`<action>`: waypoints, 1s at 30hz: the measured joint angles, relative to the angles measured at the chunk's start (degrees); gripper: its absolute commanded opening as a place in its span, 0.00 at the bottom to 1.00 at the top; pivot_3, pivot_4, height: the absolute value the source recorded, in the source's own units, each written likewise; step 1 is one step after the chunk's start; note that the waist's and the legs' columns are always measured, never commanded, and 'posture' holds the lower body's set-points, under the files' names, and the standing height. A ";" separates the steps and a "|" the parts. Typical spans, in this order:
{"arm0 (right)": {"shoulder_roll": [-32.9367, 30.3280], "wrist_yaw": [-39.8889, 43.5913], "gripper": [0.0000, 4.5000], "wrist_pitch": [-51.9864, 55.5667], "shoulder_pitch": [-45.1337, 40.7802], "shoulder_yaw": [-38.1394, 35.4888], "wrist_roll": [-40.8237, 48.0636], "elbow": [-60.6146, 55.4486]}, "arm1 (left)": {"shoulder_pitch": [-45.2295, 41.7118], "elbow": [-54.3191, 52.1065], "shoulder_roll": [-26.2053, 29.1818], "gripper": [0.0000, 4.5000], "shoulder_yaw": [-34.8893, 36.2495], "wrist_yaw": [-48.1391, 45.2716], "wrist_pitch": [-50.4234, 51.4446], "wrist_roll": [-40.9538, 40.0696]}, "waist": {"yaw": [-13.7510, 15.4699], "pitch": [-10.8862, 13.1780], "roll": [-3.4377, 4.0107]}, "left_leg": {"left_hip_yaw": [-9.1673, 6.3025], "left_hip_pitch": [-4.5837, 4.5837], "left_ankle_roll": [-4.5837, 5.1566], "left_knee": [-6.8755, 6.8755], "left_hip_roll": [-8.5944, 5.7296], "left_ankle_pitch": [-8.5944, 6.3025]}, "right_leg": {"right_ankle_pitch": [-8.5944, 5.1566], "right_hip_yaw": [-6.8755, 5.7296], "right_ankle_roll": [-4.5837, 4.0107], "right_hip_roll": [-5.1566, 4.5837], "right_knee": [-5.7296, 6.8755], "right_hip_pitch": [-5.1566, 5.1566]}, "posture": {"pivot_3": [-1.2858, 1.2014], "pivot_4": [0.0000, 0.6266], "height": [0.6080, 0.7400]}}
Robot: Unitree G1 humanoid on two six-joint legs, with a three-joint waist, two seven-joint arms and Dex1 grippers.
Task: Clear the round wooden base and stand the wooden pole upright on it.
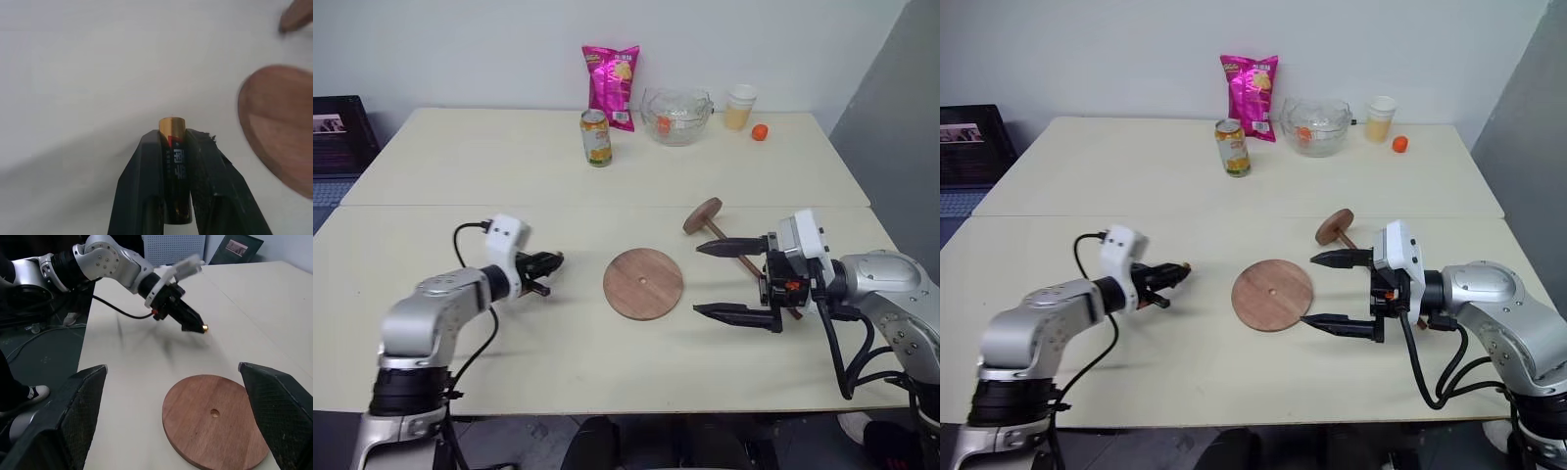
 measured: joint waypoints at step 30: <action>4.16 -4.01 1.00 0.80 -6.23 4.36 -3.94 1.58 | -12.54 34.99 4.20 0.08 -1.54 15.28 -27.85 19.22 | 0.16 0.07 -0.15 | -0.01 -0.08 0.01 0.00 -0.03 -0.01 | 0.01 -0.05 0.00 -0.04 -0.01 -0.08 | 0.52 0.24 1.00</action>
